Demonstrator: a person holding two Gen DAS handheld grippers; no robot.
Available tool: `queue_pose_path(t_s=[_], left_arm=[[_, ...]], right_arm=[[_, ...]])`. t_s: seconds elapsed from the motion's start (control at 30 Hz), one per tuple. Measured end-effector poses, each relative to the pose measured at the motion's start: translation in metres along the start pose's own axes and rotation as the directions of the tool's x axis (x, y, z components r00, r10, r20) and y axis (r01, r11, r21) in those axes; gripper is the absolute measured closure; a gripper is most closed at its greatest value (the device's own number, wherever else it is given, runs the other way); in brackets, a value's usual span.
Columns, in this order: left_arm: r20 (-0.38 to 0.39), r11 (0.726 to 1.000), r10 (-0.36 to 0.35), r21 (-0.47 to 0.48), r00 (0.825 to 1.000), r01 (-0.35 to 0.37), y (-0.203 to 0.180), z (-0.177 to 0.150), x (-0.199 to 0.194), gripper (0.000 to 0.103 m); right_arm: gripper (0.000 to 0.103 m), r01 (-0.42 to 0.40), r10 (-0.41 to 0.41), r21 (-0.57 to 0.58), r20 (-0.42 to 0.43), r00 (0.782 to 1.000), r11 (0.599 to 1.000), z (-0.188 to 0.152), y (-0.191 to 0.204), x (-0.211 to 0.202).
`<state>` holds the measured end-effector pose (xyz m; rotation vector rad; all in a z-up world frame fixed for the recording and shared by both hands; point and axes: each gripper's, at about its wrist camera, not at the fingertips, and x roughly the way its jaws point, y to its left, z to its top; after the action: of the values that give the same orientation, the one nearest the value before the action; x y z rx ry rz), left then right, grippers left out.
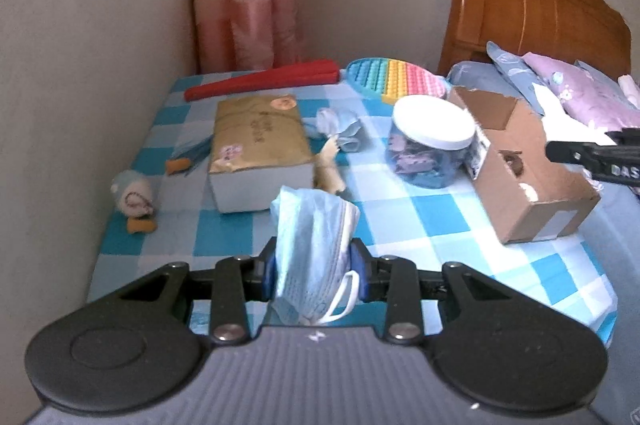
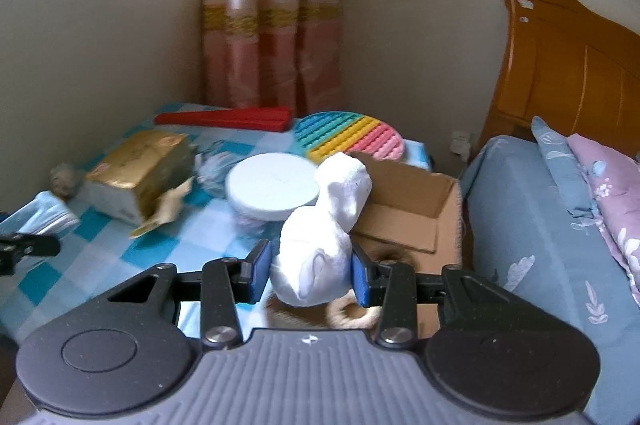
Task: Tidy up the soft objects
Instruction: 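Carry the sock bundle and mask into the cardboard box and release both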
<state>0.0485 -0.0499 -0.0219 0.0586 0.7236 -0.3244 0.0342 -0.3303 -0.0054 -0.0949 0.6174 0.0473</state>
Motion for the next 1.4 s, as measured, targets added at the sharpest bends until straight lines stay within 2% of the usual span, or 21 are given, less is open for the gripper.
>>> queue_pose_path(t_s=[0.2, 0.23, 0.27, 0.37, 0.57, 0.73, 0.9, 1.1, 1.2, 1.4], left_arm=[[0.003, 1.0, 0.009, 0.012, 1.0, -0.009, -0.011, 0.004, -0.001, 0.069], [0.0, 1.0, 0.009, 0.012, 1.0, -0.009, -0.012, 0.004, 0.0, 0.069], [-0.003, 1.0, 0.006, 0.012, 1.0, -0.006, -0.013, 0.005, 0.001, 0.069], [-0.015, 1.0, -0.001, 0.022, 1.0, 0.002, -0.017, 0.007, 0.004, 0.069], [-0.029, 0.996, -0.034, 0.086, 0.999, 0.037, -0.035, 0.019, 0.008, 0.069], [-0.052, 0.981, -0.108, 0.155, 0.993, 0.115, -0.061, 0.037, 0.014, 0.069], [-0.1, 0.951, -0.204, 0.216, 0.974, 0.222, -0.093, 0.065, 0.029, 0.069], [-0.136, 0.915, -0.259, 0.281, 0.956, 0.288, -0.136, 0.102, 0.057, 0.069], [-0.179, 0.891, -0.309, 0.29, 0.934, 0.35, -0.155, 0.117, 0.079, 0.068], [-0.196, 0.882, -0.317, 0.298, 0.928, 0.365, -0.185, 0.138, 0.114, 0.068]], right_arm=[[0.055, -0.007, 0.008, 0.003, -0.017, 1.0, 1.0, 0.004, -0.014, 0.026], [0.048, -0.012, 0.012, 0.002, -0.017, 1.0, 1.0, 0.002, -0.014, 0.029], [0.035, -0.021, 0.021, 0.0, -0.02, 1.0, 1.0, 0.0, -0.014, 0.032], [0.017, -0.044, 0.044, 0.009, -0.02, 0.999, 0.999, -0.007, -0.012, 0.035], [0.0, -0.083, 0.084, 0.065, -0.006, 0.996, 0.994, -0.019, -0.013, 0.021], [0.0, -0.08, 0.079, 0.07, 0.012, 0.997, 0.994, -0.022, -0.011, 0.005], [0.0, -0.044, 0.044, 0.041, 0.0, 0.999, 0.998, -0.029, -0.004, -0.004], [0.0, -0.028, 0.027, 0.021, 0.036, 0.999, 0.999, -0.039, -0.002, -0.019], [0.0, -0.029, 0.028, 0.023, 0.044, 0.999, 0.999, -0.04, -0.005, -0.023], [0.0, -0.032, 0.03, 0.032, 0.052, 0.998, 0.999, -0.042, -0.012, -0.027]])
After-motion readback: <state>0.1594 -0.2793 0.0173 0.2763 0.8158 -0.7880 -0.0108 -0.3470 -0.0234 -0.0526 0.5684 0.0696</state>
